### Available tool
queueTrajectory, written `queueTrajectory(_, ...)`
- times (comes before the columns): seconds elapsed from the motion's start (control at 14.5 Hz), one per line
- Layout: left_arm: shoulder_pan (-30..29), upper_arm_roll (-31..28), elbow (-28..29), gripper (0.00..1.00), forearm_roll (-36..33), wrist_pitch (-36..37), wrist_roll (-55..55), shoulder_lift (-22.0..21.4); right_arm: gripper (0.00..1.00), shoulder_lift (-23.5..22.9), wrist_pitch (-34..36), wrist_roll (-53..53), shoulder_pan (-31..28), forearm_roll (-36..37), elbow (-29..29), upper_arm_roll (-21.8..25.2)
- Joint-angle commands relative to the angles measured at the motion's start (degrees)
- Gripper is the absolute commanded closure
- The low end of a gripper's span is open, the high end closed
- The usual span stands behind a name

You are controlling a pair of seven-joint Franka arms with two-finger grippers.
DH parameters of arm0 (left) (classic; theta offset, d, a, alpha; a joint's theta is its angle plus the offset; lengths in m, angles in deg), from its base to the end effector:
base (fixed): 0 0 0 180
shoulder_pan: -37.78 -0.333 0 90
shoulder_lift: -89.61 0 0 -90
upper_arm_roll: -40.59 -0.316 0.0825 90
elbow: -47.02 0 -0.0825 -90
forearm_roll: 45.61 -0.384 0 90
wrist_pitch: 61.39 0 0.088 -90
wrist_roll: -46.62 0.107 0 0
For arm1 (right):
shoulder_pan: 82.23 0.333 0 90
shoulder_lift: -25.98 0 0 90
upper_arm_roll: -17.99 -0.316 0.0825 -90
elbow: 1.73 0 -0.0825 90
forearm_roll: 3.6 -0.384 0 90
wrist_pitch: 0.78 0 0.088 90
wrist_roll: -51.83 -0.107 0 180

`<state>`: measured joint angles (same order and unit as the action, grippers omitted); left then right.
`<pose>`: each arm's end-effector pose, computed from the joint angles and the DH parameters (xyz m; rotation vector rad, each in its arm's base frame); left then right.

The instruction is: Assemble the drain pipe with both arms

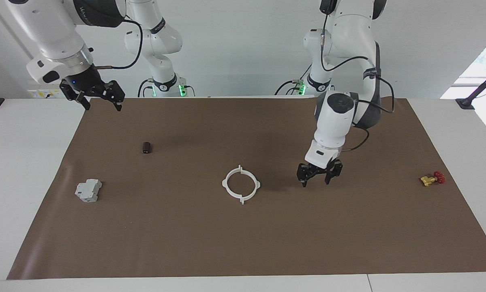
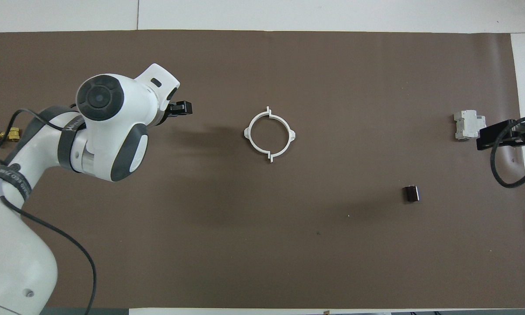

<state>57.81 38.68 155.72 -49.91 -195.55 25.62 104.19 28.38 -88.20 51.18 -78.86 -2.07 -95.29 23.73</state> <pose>0.6010 -0.1966 0.3880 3.1252 0.0019 0.3155 0.5351 -0.0262 0.6143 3.1173 -0.0823 -0.1027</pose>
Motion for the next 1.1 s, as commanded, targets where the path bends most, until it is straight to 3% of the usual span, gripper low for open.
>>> queueTrajectory(0.0, -4.28, 0.32, 4.07, 0.0, 0.61, 7.03, 7.19, -7.01, 0.0, 0.23, 0.42, 1.53, -0.9, -0.57, -0.31, -0.29)
queueTrajectory(0.62, -13.42, -0.73, 0.56, 0.0, 0.69, 23.04, 11.05, -15.37, 0.0, 0.23, 0.42, 1.53, -0.9, -0.57, -0.31, -0.29)
queueTrajectory(1.03, -16.42, -1.0, -10.86, 0.0, 4.21, 36.05, 16.42, -15.2, 0.0, 0.23, 0.42, 1.53, -0.9, -0.57, -0.32, -0.29)
